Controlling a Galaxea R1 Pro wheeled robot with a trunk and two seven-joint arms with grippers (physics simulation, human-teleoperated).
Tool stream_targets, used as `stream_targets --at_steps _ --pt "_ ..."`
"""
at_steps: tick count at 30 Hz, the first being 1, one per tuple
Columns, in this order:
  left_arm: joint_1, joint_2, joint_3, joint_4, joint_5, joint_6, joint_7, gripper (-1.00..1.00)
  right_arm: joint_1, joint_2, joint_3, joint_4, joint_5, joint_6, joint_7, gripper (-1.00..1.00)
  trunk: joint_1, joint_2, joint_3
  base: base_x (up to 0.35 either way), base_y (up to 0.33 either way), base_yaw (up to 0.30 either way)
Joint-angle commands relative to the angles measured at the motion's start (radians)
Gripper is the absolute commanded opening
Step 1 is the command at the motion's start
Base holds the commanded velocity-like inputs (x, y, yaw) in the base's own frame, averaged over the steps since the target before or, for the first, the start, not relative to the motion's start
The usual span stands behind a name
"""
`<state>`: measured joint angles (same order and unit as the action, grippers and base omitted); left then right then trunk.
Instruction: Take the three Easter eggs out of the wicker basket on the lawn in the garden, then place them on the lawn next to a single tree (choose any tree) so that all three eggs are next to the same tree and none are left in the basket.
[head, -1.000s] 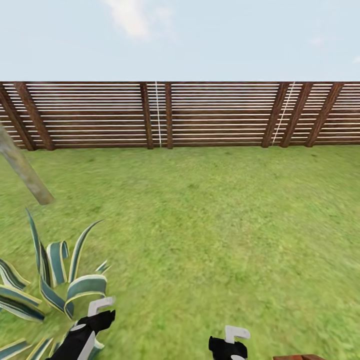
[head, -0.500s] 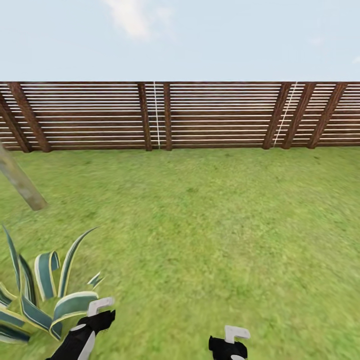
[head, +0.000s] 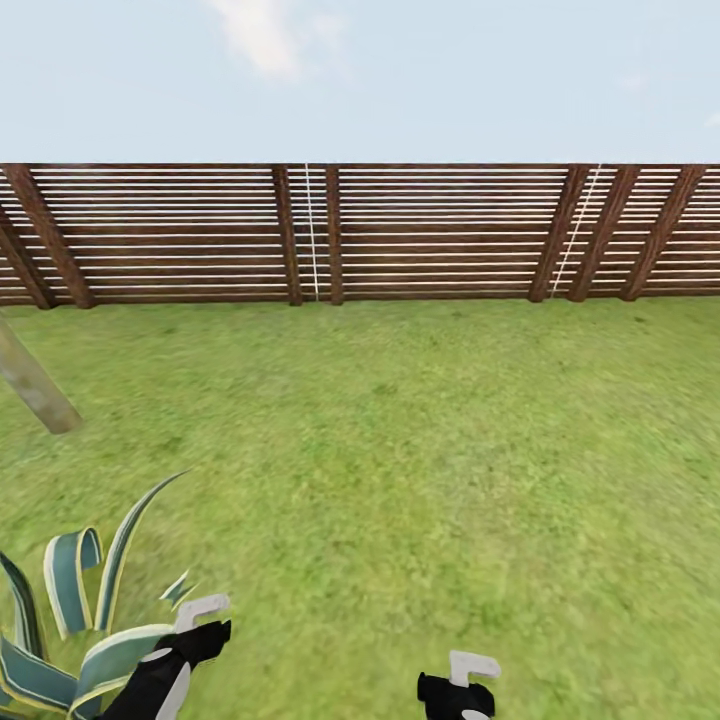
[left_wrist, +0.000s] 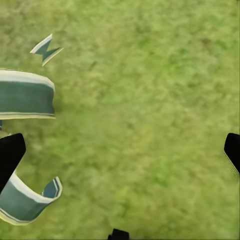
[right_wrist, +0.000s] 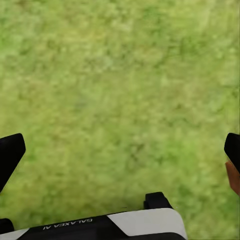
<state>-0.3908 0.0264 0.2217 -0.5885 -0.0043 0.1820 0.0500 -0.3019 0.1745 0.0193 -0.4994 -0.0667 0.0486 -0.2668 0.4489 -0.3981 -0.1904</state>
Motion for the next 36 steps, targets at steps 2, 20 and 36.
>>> stream_targets --at_steps 2,20,36 --pt "0.0 0.0 0.001 -0.002 0.0 0.006 0.002 1.0 0.0 0.0 0.002 -0.002 -0.007 0.005 -0.005 1.0 0.001 -0.002 -0.002 0.321 -0.072 0.0" --pt "0.0 0.001 0.001 -0.002 0.0 0.007 0.002 1.0 0.0 0.0 0.001 -0.002 -0.007 0.004 -0.005 1.0 0.001 -0.002 -0.002 0.297 -0.127 0.0" --pt "0.0 0.001 0.001 -0.002 0.0 0.007 0.002 1.0 0.0 0.0 0.001 -0.002 -0.007 0.003 -0.005 1.0 0.001 -0.002 0.016 0.328 -0.004 0.095"
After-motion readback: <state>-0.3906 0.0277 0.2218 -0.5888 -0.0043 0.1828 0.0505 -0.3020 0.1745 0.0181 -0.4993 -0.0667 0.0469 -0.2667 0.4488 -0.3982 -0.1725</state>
